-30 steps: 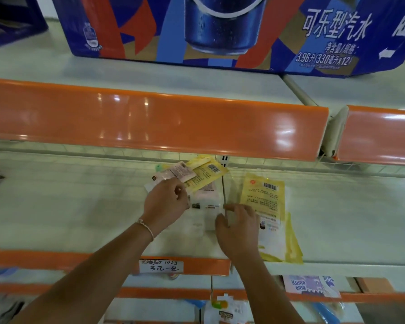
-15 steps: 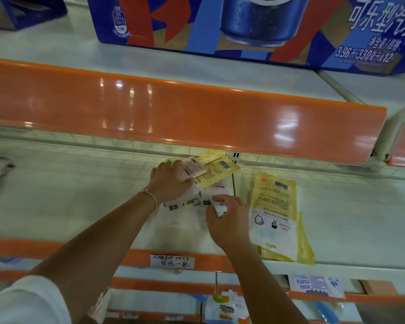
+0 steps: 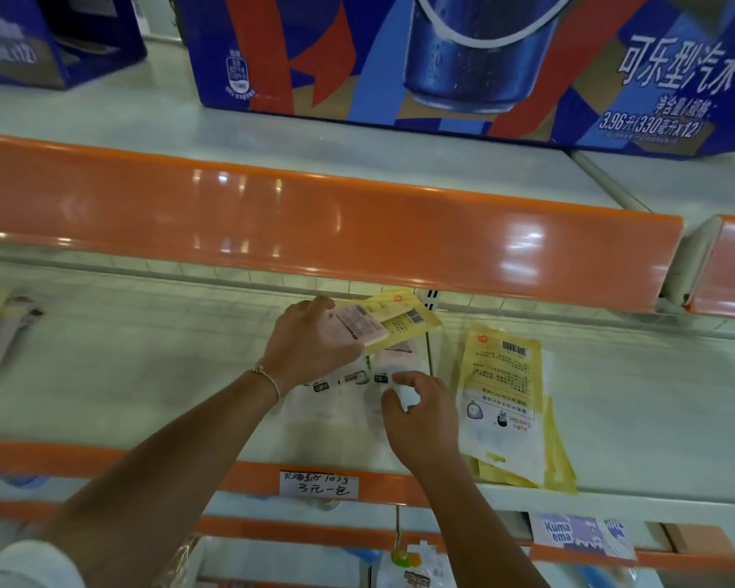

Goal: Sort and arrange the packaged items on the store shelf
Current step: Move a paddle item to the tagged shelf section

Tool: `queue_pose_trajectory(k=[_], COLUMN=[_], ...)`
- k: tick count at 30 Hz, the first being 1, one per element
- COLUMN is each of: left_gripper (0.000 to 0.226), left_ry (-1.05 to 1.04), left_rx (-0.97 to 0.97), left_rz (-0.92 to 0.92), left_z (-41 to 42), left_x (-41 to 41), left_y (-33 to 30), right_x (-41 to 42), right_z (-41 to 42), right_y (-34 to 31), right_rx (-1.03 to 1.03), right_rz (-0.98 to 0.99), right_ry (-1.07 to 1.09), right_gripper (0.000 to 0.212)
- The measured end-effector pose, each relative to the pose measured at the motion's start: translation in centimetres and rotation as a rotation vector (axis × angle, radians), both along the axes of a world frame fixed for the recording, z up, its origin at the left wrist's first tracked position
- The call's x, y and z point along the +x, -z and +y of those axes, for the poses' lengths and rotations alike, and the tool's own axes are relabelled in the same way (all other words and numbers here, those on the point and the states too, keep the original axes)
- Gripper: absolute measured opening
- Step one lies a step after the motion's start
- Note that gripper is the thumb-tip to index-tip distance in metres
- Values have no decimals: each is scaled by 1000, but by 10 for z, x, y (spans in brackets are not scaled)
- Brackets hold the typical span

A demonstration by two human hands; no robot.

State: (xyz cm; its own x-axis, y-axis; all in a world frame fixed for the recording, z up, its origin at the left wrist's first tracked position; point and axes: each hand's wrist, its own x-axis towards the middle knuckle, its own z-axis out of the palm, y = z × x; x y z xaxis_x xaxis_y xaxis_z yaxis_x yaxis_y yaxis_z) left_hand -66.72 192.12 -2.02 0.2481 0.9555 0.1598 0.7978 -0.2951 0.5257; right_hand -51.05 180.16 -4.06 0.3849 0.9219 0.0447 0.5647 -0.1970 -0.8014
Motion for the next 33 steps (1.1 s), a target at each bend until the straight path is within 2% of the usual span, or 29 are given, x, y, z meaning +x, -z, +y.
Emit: queue_pose_trajectory(k=[4,8,10,15,18,20,23,24,28,33], left_gripper=[79,88,85,85,94,79,32,22,23,19], left_ry=[-10,-41,-37,-11,-15,-51,-199,-255,-291,-284], left_rx=[4,-18,-35,-9,-121,-171,-205,-255,-516,-606], left_rz=[-44,-88,-94,-83,-137,-247,-402,-420,-514,-601], left_z=[-31,-59,-69,-82,-83,-81,-72,-68,-54,-40], left_x=[-11,-30,-43,-86,-116,-135,-161,-170,-213,-266], left_y=[-3,-5,-1,8,10,10,6,4,3,-1], right_x=[-9,-24,-32,-65,-84,-96,-119,-128,-168,-220], right_z=[2,6,8,10,11,15,24,26,37,51], right_y=[-4,-5,-4,1,0,-3,-8,-9,-9,-13], right_rx=[-39,-81,-91,-166,-184,-181,-176,-174,-167,-180], right_rz=[244,586,683,672,664,612,564,559,554,567], right_ry=[-14,-25,-32,-96,-128,-158,-190,-192,-197,-199], right_gripper=[13,29,30,24,25,27,29,29,31,27])
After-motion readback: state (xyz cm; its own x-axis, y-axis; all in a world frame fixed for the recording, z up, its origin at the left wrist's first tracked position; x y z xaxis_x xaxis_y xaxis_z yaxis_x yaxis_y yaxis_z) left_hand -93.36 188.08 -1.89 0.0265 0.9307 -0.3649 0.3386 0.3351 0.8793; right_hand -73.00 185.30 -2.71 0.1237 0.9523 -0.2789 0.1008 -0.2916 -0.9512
